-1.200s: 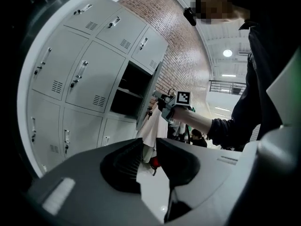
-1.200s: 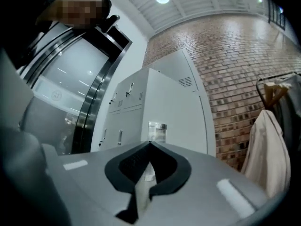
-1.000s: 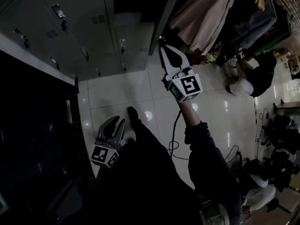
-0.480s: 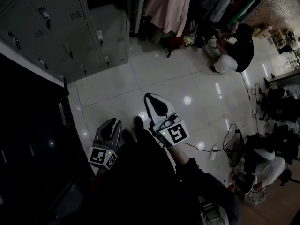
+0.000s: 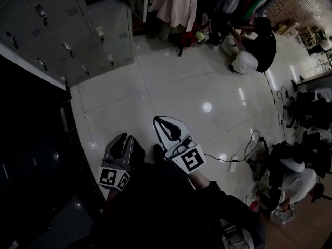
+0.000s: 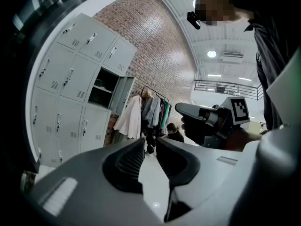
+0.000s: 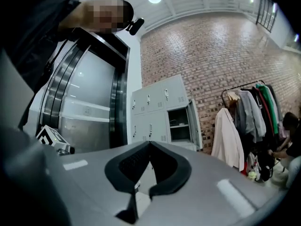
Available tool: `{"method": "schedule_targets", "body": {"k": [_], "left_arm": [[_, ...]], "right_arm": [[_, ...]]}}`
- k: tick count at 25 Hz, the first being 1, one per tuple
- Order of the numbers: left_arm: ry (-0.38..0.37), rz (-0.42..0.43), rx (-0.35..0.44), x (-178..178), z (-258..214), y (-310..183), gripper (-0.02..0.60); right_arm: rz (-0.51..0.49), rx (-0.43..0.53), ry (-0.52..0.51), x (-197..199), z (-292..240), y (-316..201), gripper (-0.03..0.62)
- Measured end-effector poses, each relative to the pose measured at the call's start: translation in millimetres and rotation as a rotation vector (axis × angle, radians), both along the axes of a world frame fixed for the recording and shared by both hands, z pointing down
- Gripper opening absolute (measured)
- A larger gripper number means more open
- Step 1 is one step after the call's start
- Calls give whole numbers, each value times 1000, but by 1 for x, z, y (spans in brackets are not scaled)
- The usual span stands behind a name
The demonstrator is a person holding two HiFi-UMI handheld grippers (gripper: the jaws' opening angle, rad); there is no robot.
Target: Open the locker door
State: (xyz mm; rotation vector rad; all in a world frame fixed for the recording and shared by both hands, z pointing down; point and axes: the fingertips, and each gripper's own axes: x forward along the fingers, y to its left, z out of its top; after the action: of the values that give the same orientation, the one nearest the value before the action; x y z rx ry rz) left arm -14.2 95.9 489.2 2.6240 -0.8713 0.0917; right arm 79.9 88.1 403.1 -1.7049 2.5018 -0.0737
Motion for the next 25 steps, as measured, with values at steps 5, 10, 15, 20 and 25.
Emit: {"method": "schedule_targets", "body": {"k": [5,10,15,20,25], "left_arm": [[-9,-73,-5,7,10,49,94],[-7,-116,23,11,4,79,95],[-5,-119,68,18,-9,94,94],[0,-120,88,35,-15,109,94],[-3,-95,86,49,-17,119,94]], "right_arm": [[-17,1,10,23,8,56,3],[-39,-2,15,34,13,100,2],[-49,27,8,33,6,120,2],[-59,44,-8,39,-2,130,2],[-52,22,2,48,2,138,2]]}}
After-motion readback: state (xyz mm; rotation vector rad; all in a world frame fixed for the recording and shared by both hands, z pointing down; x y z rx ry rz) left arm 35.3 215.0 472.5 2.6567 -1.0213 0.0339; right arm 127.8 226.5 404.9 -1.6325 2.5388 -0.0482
